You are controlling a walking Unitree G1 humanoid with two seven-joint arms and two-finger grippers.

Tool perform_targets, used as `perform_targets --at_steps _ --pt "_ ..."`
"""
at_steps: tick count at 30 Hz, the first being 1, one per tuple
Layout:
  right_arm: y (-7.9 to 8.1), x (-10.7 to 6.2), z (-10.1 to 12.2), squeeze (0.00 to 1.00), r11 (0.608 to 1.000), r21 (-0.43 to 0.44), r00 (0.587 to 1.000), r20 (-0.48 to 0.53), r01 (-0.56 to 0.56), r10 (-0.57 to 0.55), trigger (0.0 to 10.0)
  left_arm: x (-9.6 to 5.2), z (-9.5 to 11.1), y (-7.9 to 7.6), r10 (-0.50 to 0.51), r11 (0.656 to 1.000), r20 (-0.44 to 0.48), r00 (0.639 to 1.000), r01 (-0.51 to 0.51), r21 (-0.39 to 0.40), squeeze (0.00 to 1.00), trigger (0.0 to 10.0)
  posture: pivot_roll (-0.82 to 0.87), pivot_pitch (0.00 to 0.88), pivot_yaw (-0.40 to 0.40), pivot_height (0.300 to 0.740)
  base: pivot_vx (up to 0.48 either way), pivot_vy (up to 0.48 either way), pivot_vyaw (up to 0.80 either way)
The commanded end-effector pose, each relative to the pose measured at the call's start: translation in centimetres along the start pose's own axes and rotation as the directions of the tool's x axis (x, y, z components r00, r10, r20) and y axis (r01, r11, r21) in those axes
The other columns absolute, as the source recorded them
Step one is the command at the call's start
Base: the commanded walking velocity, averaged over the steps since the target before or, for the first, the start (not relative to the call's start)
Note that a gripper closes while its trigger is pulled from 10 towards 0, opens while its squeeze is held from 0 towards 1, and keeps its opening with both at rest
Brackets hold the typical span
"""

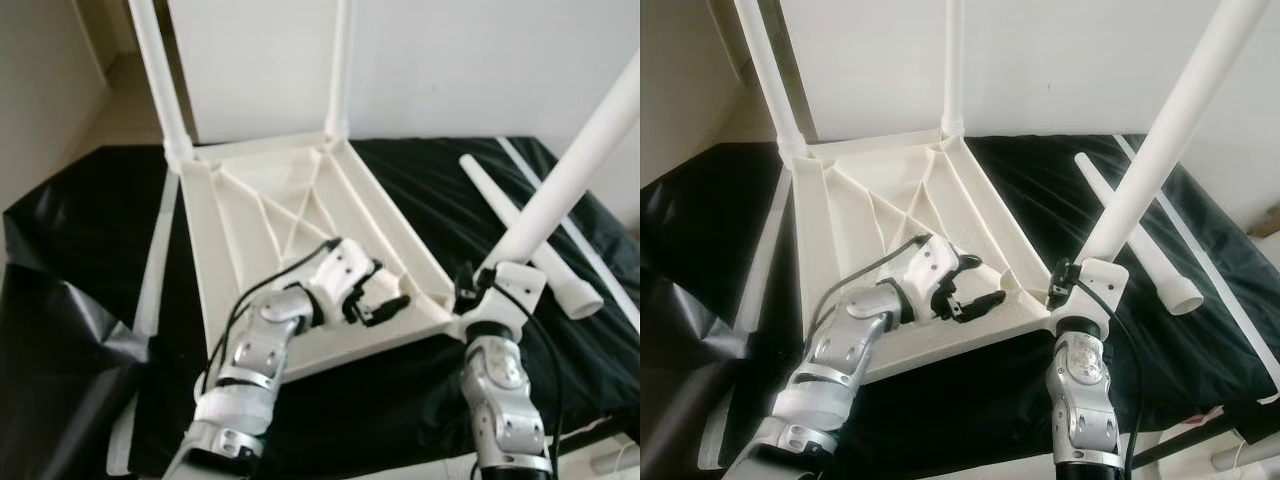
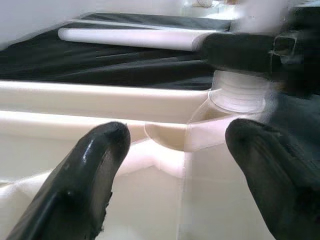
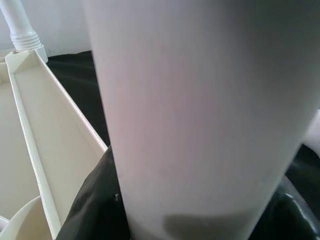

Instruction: Building children table

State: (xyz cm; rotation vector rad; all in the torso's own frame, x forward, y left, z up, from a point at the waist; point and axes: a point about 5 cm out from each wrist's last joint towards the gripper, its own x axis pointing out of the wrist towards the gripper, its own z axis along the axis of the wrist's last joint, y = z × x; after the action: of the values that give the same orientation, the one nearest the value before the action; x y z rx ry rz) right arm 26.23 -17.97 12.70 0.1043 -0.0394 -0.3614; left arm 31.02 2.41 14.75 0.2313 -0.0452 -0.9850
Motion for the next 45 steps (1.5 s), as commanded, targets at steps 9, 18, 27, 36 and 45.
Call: perform_targets --at_steps 9,18,27,36,45 --pt "0.1 -1.8 -1.5 0.27 1.000 0.024 0.997 -0.077 0.009 -0.007 10.0 0.2 1.0 0.2 0.035 0.996 0.021 0.999 -0.036 0.080 0.00 10.0 -0.04 0.000 -0.026 0.740 0.000 0.000 0.00" --pt "-0.2 -1.8 -0.4 1.00 0.994 0.046 0.995 -0.019 -0.097 0.098 10.0 -0.1 0.4 -0.6 0.030 0.987 0.013 0.999 -0.031 0.155 0.00 10.0 -0.05 0.000 -0.035 0.740 0.000 0.000 0.00" --pt "-2.1 -1.1 0.8 0.27 0.963 0.016 0.964 0.013 -0.268 0.267 10.0 -0.9 0.6 -1.0 -0.013 0.974 0.047 0.999 0.002 0.226 0.00 10.0 -0.05 0.000 -0.043 0.740 0.000 0.000 0.00" --pt "-3.3 0.1 1.8 0.00 0.879 -0.048 0.879 0.016 -0.474 0.476 10.0 -1.8 0.4 -1.1 -0.107 0.978 0.019 0.994 0.102 0.180 0.00 10.0 -0.04 0.000 -0.045 0.740 0.000 0.000 0.00" --pt "-3.1 2.5 2.0 0.00 0.733 -0.143 0.745 -0.050 -0.665 0.665 10.0 -2.3 1.2 -2.2 -0.271 0.955 0.011 0.963 0.267 0.133 0.00 10.0 -0.04 0.000 -0.034 0.740 0.000 0.000 0.00"
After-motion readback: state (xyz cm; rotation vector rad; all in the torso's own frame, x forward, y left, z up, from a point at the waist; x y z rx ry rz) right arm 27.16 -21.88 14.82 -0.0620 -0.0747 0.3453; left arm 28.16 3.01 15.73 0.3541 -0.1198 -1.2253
